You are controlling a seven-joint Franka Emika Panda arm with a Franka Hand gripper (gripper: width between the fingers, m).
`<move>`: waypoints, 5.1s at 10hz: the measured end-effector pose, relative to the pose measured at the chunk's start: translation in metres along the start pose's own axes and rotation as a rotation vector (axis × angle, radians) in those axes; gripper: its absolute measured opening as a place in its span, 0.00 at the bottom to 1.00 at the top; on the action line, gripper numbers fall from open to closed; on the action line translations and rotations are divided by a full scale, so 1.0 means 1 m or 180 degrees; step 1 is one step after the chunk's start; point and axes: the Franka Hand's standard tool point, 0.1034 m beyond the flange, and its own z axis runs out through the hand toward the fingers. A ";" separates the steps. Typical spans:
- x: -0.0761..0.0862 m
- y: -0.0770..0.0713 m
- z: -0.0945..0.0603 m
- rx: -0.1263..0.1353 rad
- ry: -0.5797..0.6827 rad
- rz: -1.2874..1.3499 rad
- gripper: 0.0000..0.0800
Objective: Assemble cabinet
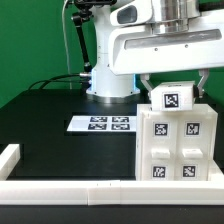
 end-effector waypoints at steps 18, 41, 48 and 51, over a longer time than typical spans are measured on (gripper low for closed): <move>-0.002 -0.005 0.002 0.0215 -0.0209 0.4154 0.68; -0.008 -0.020 -0.023 0.0116 -0.0368 -0.0013 1.00; -0.003 -0.013 -0.024 0.0025 -0.0203 -0.2771 1.00; -0.001 -0.012 -0.023 0.0039 -0.0172 -0.3587 1.00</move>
Offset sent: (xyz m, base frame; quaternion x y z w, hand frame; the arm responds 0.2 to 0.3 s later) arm 0.0000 0.0000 0.0000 0.0000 0.0000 0.1938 0.9810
